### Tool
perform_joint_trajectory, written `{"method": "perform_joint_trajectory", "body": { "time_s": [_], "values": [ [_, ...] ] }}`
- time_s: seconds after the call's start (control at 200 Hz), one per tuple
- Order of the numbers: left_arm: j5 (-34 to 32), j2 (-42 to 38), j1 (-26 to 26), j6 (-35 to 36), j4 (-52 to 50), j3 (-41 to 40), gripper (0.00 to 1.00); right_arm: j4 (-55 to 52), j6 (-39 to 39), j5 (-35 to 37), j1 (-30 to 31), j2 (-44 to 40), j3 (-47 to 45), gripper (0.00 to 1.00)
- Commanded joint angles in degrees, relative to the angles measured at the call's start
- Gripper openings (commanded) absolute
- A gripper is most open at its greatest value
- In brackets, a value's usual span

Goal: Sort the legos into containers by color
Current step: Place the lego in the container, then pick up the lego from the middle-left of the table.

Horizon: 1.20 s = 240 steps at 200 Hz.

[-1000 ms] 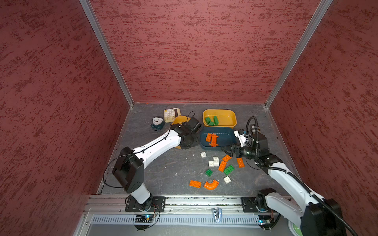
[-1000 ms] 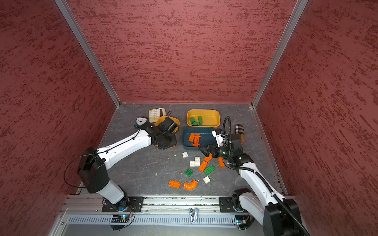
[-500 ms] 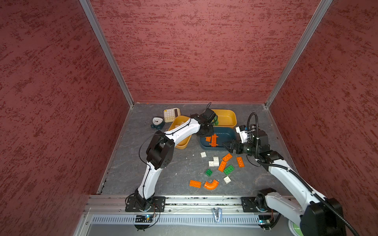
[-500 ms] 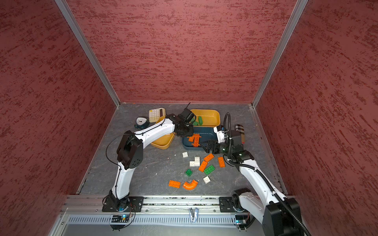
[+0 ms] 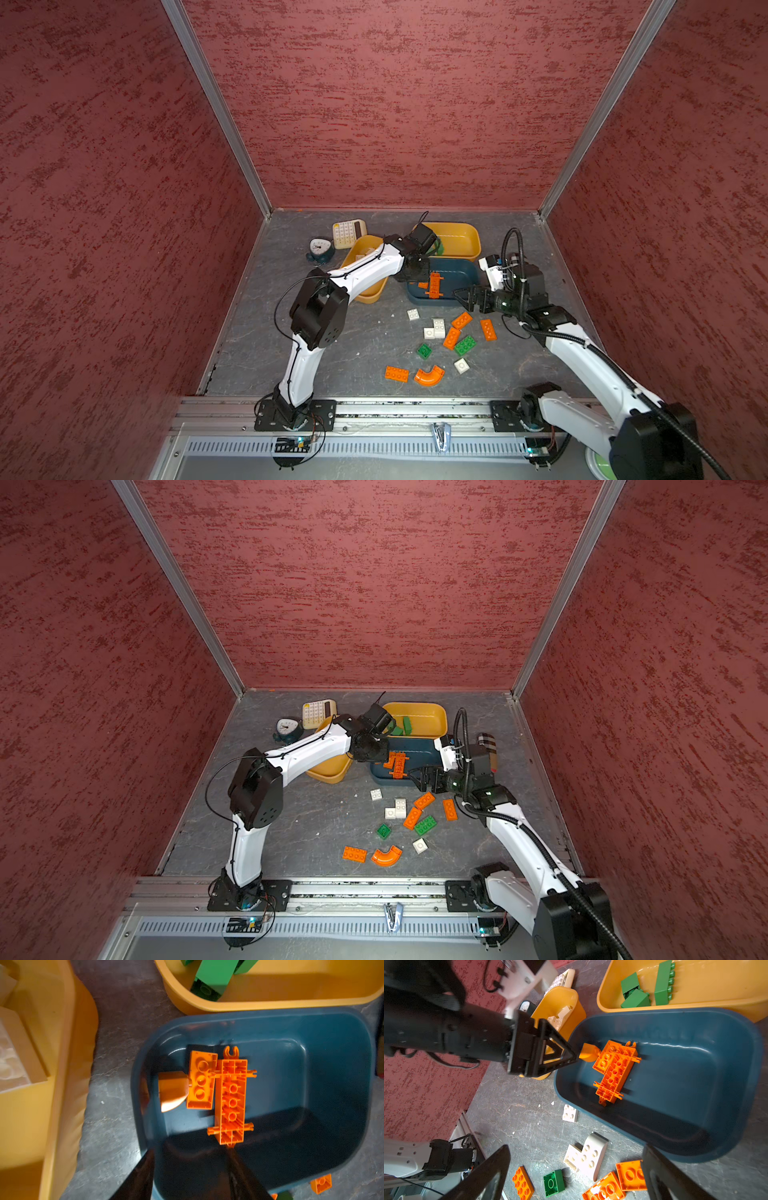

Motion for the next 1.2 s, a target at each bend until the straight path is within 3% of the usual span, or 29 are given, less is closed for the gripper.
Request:
{"method": "perform_joint_trajectory", "body": {
  "time_s": [0.0,0.17,0.361,0.476,0.526,0.646,0.887,1.197],
  "values": [
    [-3.6,-6.2,-2.5,0.1,-0.6,-4.0,0.57,0.2,-1.2,-0.5,0.1,0.4,1.7,0.99],
    [-4.4,-14.9,-7.0,-5.6,-2.2,-14.6,0.58,1.1,-1.0,-3.5,0.1,0.4,1.1,0.99],
    [-5.5,-21.4,-15.7,-12.0,-2.9,-24.4,0.58,1.4,-1.1,-6.1,0.2,0.5,0.2,0.99],
    [-5.6,-23.6,-20.8,-11.7,-1.3,-29.3,0.58,0.6,-2.2,-5.9,0.2,0.7,0.4,0.99],
    [-5.2,-24.4,-22.5,-9.2,0.1,-31.5,0.58,0.4,-2.5,-5.9,0.2,0.9,0.6,0.99],
    [-0.5,-27.8,-25.0,4.8,6.0,-37.7,0.57,0.3,-2.8,-7.0,0.2,1.2,0.5,0.99],
    [7.9,-31.7,-23.3,29.3,8.7,-46.3,0.62,0.0,-1.0,-8.8,0.4,-0.7,-1.3,0.99],
    [8.1,-27.4,-23.1,43.5,7.0,-48.3,0.61,-2.3,1.3,-7.5,0.5,-4.2,-3.1,0.99]
  ]
}}
